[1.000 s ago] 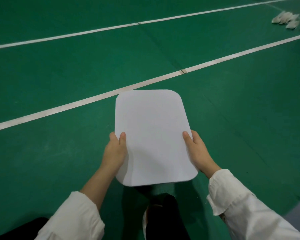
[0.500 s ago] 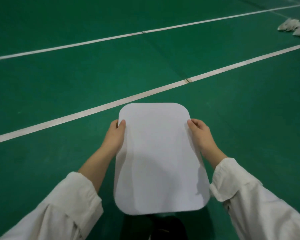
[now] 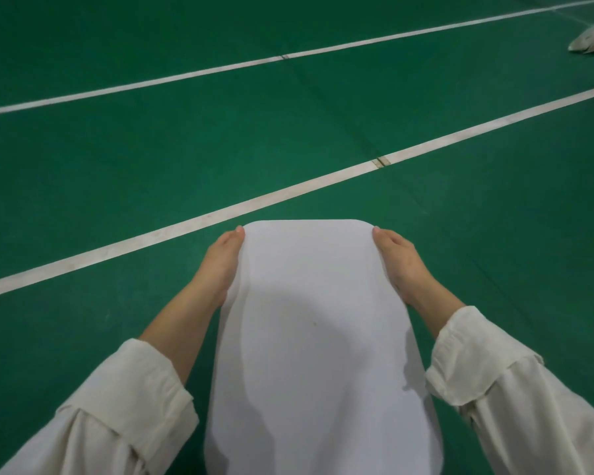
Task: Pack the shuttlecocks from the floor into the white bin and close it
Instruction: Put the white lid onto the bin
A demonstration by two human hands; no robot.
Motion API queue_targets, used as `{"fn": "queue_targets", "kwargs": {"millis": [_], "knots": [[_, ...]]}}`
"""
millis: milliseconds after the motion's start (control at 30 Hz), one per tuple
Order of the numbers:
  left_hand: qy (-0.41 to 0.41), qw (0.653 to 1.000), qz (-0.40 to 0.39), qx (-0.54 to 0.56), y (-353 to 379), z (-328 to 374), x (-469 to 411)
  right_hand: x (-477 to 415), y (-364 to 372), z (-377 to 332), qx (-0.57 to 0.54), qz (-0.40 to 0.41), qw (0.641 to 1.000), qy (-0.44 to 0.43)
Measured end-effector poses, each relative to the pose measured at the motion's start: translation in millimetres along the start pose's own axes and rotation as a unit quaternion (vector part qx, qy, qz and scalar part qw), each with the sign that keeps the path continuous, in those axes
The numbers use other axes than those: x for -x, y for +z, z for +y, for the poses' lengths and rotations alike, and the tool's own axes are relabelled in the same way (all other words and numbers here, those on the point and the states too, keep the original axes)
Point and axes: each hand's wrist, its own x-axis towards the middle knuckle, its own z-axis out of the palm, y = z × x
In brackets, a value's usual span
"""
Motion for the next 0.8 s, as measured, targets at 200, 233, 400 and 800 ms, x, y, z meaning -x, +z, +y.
{"fn": "queue_targets", "kwargs": {"millis": [200,233,400,800], "knots": [[0.02,0.999,0.005,-0.034,1,3,5,-2,0,0,0.023,0.005,1.0,-0.01],[0.024,0.999,0.006,-0.037,0,1,6,-3,0,2,0.024,0.004,1.0,-0.012],[0.03,0.999,0.033,-0.013,1,-5,14,-4,2,0,0.03,0.006,0.999,-0.019],[-0.006,0.998,0.035,0.047,0,-36,92,29,-11,16,0.096,0.007,0.995,0.04]]}}
